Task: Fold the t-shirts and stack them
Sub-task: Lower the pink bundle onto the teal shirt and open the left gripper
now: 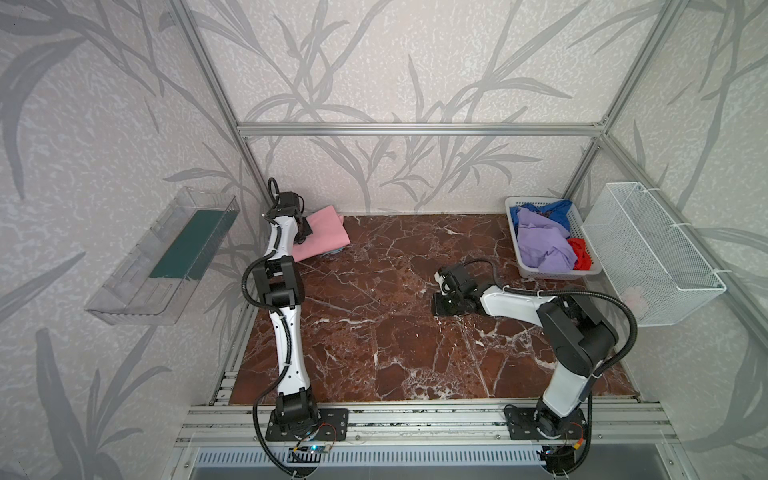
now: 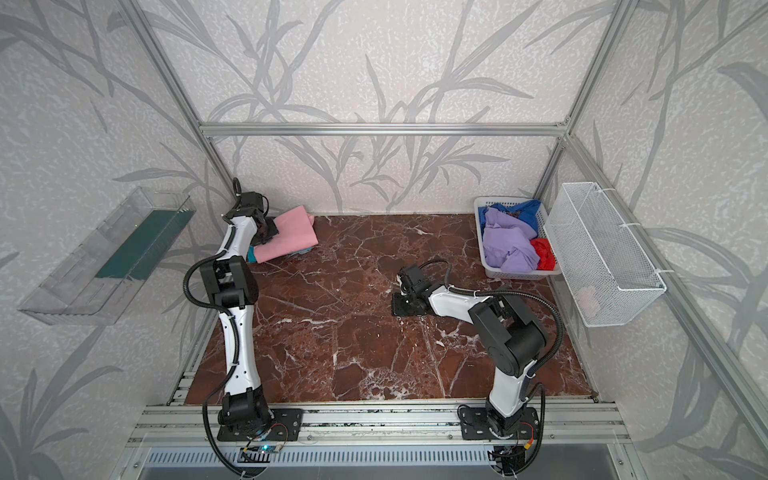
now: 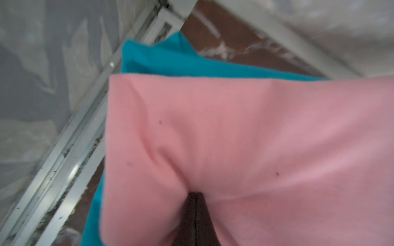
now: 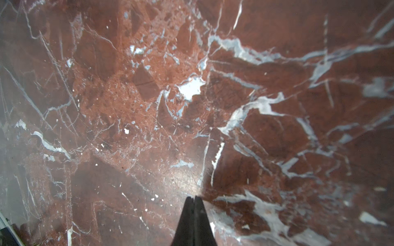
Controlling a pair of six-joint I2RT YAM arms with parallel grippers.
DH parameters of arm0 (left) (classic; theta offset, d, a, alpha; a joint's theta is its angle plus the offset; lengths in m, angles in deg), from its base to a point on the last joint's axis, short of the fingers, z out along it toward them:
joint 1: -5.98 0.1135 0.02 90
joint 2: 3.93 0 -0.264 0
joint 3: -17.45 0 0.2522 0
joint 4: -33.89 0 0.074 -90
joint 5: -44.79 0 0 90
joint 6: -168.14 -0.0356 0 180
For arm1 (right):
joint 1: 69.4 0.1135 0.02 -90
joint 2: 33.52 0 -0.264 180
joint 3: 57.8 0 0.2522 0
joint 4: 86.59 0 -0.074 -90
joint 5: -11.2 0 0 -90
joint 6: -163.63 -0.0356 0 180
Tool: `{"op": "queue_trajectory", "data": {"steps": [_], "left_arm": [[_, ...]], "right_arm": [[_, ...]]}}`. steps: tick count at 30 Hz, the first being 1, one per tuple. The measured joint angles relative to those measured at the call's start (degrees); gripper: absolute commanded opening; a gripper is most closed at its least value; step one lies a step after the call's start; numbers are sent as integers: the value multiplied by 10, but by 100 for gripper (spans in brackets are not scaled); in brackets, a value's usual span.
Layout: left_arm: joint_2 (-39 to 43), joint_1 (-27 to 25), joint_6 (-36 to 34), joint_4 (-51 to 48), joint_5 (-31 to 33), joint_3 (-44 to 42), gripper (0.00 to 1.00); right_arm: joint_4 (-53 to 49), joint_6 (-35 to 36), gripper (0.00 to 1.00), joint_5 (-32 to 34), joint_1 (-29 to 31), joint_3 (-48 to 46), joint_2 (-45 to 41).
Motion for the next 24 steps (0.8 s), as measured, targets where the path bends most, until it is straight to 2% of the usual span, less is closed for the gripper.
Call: {"op": "queue_trajectory", "data": {"steps": [9,13,15,18,24], "left_arm": [[12,6,35,-6,-20,-9,0],[45,3,44,-24,-38,-42,15],[83,-2,44,-34,-41,-77,24],[162,-20,40,-34,-38,-140,31],[343,-84,39,-2,-37,-278,32]], "right_arm": [[9,-9,0,-16,-3,0,3],[5,-8,0,-14,-3,0,-9],[-3,-4,0,-6,-3,0,-30],[-15,7,0,9,-3,0,-80],[-35,28,0,42,-3,-4,-182]]}}
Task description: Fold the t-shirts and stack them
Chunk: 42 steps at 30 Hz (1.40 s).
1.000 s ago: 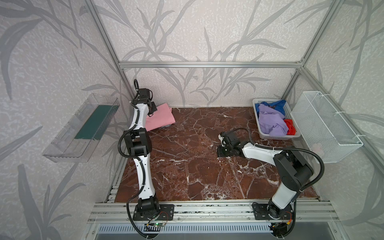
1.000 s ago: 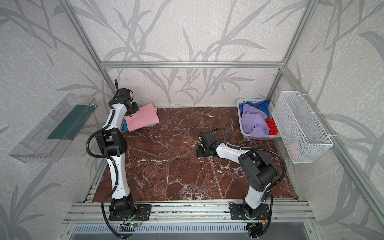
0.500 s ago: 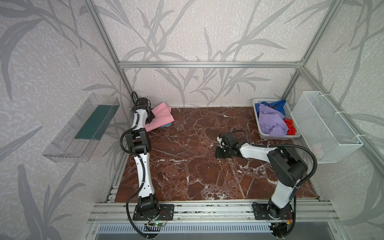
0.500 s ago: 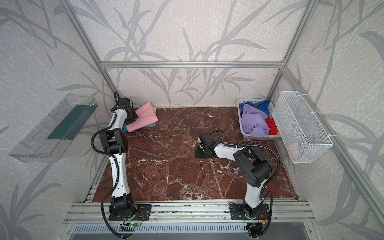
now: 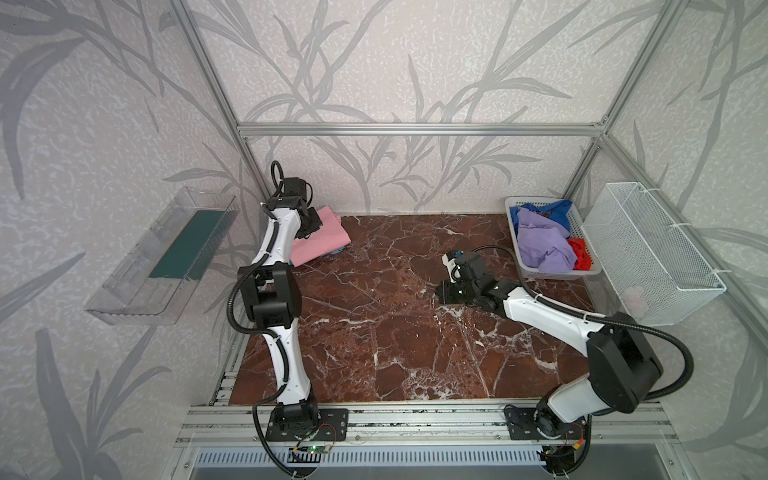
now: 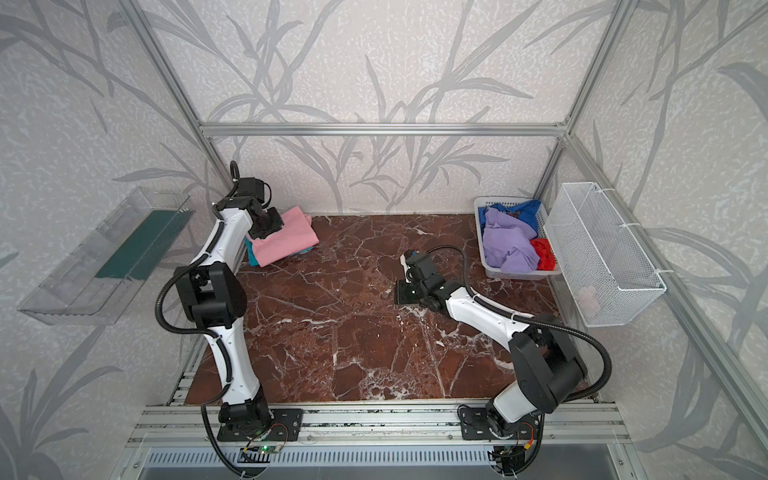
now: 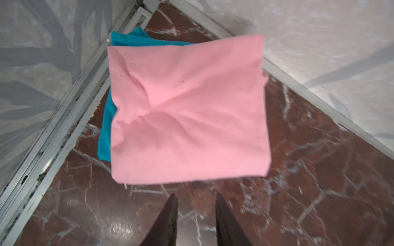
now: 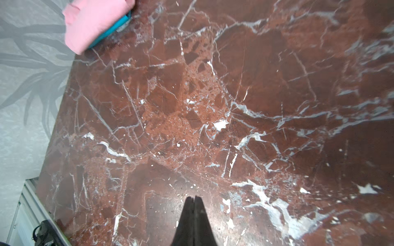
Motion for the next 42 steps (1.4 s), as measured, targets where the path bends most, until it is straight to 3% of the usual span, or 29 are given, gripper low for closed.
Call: {"op": "queue_trajectory", "data": {"steps": [7,10,14,15,16,19,20,21,28,31,33,36,42], "left_arm": [[150,-83,6,35,34,-152,32],[190,-143,5,54,73,-212,36],[229,-234,7,95,106,-289,46],[238,-255,10,108,110,-309,62],[247,-269,11,122,113,-328,98],[279,-289,16,172,118,-394,99],[294,-291,15,195,123,-419,99],[311,-291,13,213,129,-447,99],[483,-290,-52,396,224,-669,99],[529,-289,-134,541,290,-782,99],[518,-288,-202,657,328,-865,99],[459,-276,-242,728,368,-928,99],[365,-216,-241,755,371,-893,99]], "right_arm": [[-29,21,0,38,0,-38,-102],[-56,48,9,63,0,-47,-146],[-85,103,35,97,-2,-52,-216],[-90,116,41,106,-2,-56,-236],[-94,128,45,115,-2,-60,-255],[-101,156,55,163,-2,-82,-317],[-103,160,70,185,-2,-93,-339],[-103,164,99,206,-2,-106,-359],[-29,266,99,338,-3,-254,-440],[42,325,99,413,-15,-334,-430],[79,341,99,431,-54,-371,-405],[140,338,99,417,-139,-393,-358],[284,334,99,372,-213,-394,-205]]}}
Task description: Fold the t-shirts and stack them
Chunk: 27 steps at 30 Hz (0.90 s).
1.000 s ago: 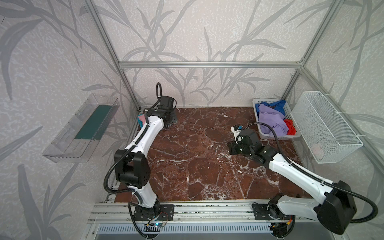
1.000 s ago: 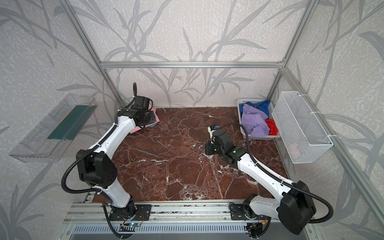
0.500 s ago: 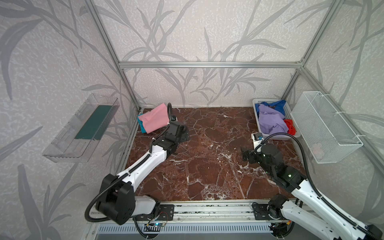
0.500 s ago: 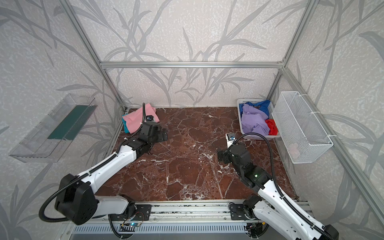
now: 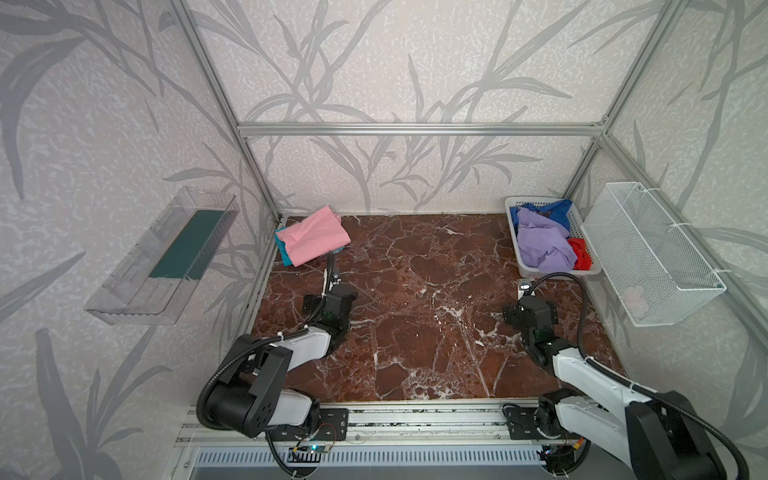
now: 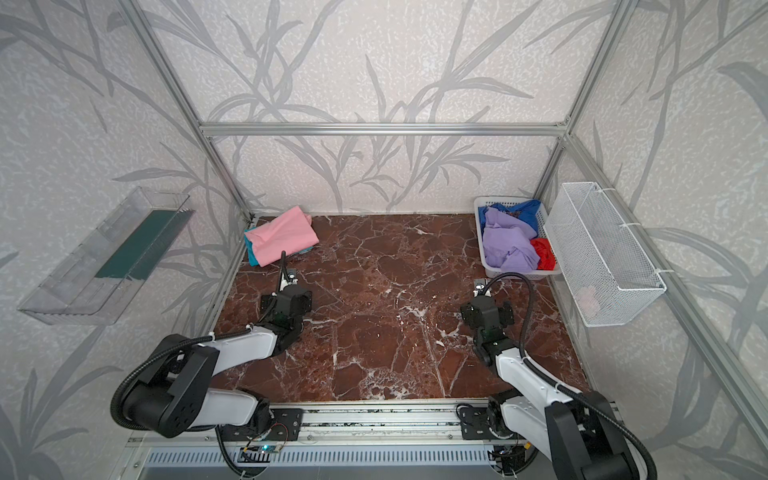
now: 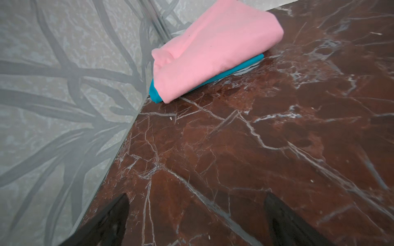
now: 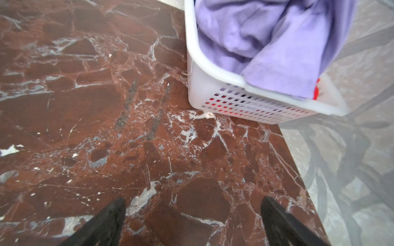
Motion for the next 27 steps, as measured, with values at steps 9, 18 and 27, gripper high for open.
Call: {"op": "queue_trajectory", "data": {"steps": [9,18,27], "left_arm": [[-3,162,60,17,-198,40,99],[88,169,68,156,-266,-122,99],[55,175,46,253,-261,-129,99]], "right_arm": [[194,16,99,-82,-32,50,170],[402,19,99,-172,-48,-15,263],[424,18,99,-192,-51,8,265]]}}
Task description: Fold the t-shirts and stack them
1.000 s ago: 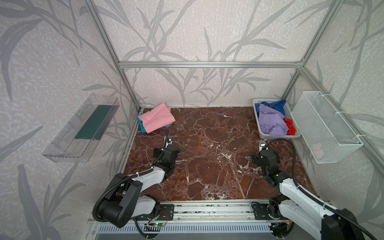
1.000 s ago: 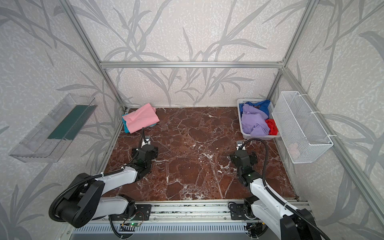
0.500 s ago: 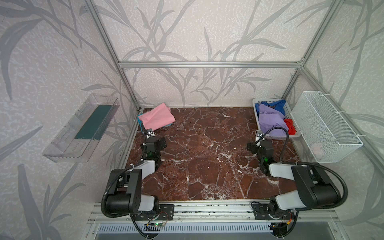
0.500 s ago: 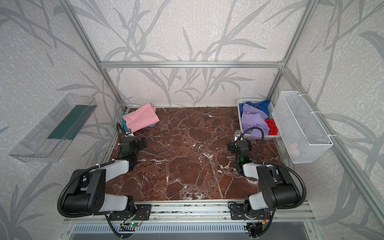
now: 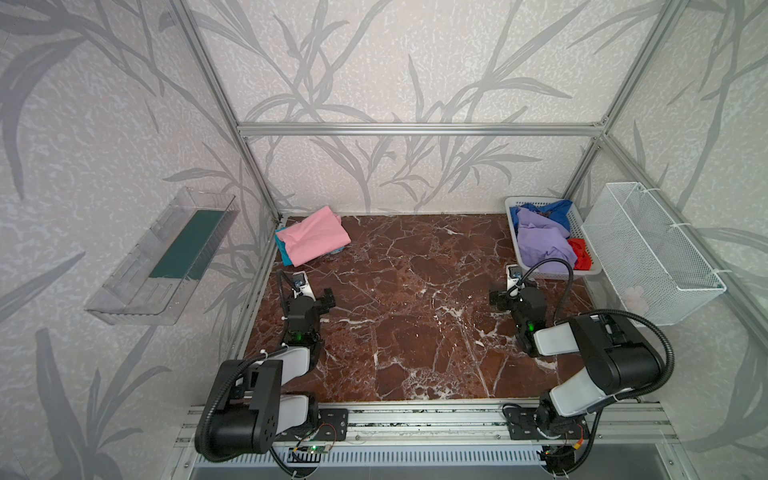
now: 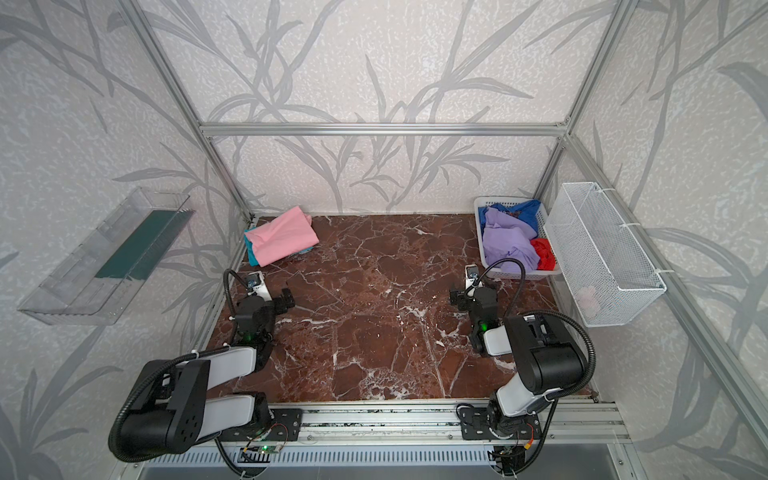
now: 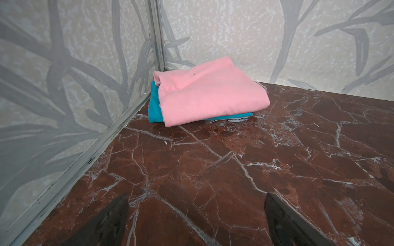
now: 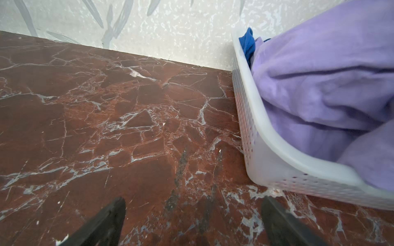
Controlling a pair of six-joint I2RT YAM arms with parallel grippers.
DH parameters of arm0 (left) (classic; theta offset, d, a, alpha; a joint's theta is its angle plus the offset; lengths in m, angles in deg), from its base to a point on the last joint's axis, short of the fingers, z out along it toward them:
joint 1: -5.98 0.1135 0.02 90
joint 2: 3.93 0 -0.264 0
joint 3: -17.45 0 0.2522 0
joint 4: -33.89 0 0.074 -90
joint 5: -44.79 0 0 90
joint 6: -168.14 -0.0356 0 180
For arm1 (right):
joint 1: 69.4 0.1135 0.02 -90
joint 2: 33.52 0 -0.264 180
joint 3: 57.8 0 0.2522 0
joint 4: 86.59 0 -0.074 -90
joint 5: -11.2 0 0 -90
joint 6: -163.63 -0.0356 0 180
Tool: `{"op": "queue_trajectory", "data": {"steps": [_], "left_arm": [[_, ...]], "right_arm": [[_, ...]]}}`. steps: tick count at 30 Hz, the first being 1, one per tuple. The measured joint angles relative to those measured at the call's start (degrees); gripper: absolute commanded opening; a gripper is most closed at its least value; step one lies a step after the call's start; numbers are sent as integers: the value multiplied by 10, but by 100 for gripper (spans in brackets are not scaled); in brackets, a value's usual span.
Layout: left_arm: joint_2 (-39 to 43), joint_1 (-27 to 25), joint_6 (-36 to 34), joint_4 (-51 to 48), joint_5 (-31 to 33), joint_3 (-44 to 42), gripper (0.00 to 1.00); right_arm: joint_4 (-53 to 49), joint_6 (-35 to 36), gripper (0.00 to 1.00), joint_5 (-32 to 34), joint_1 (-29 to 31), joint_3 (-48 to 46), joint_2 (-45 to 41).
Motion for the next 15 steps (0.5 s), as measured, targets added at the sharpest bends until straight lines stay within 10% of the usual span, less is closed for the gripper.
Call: {"op": "queue_trajectory", "data": {"steps": [4,15], "left_arm": [[-143,12,-2,93,-14,8,99],[-130,20,-8,31,-52,82,99]], "right_arm": [[1,-3,99,9,0,0,0],[-59,-20,99,-65,-50,47,-8]]}}
